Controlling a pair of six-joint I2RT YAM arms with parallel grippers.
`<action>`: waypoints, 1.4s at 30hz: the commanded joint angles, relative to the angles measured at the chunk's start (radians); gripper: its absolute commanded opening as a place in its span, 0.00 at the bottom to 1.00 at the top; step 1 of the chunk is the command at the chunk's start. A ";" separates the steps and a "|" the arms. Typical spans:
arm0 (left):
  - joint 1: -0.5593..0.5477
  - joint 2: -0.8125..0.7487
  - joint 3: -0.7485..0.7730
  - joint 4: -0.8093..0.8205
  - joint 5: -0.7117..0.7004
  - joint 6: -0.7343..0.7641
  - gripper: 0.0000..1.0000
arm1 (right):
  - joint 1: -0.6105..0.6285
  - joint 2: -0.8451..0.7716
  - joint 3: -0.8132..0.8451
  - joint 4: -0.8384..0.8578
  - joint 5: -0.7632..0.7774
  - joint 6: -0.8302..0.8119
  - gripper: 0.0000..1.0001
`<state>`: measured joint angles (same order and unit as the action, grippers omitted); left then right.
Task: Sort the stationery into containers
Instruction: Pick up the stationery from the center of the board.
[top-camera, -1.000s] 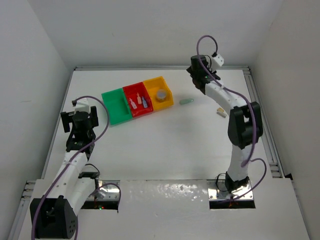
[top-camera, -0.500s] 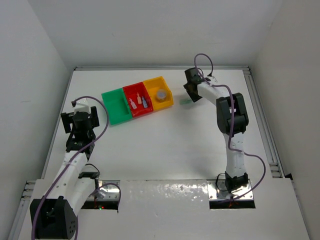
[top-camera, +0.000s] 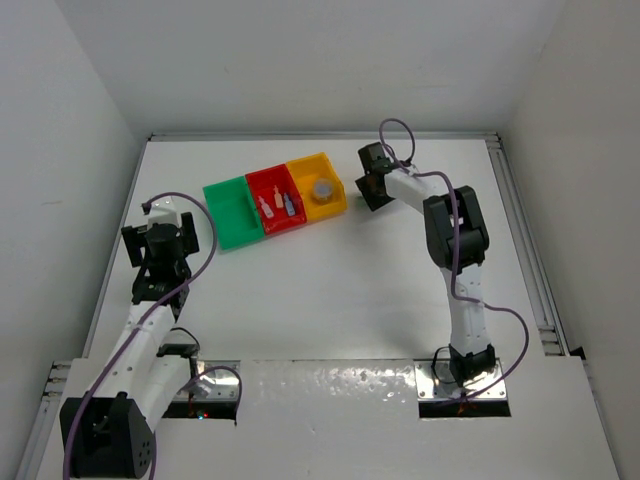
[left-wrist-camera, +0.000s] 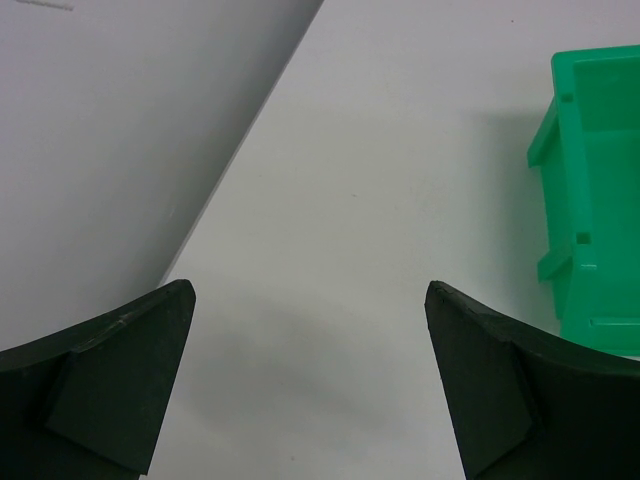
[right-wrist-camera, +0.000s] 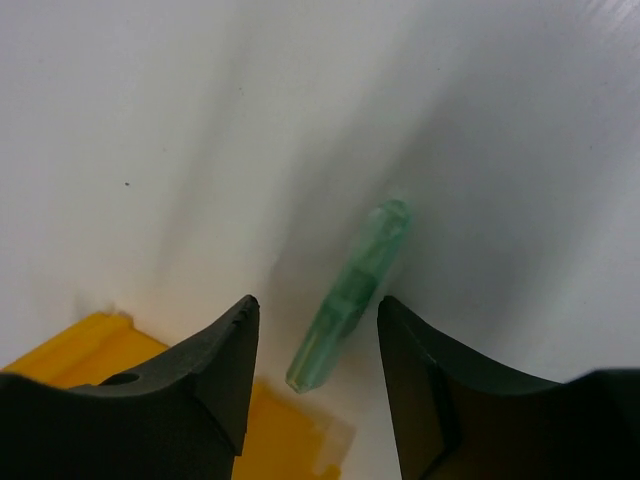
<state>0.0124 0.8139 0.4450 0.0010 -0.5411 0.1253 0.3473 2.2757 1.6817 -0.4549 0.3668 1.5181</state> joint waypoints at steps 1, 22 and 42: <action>-0.002 0.001 0.037 0.024 0.004 -0.029 0.98 | -0.028 0.034 -0.013 -0.054 -0.035 0.018 0.49; -0.002 0.028 0.040 0.073 -0.025 -0.010 0.98 | -0.031 -0.017 -0.045 0.048 0.004 -0.298 0.00; -0.002 0.025 0.043 0.080 -0.036 -0.015 0.98 | 0.071 -0.323 -0.218 0.295 0.103 -0.854 0.00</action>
<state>0.0124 0.8509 0.4526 0.0486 -0.5591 0.1154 0.3660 2.0815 1.4631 -0.2604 0.4206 0.8463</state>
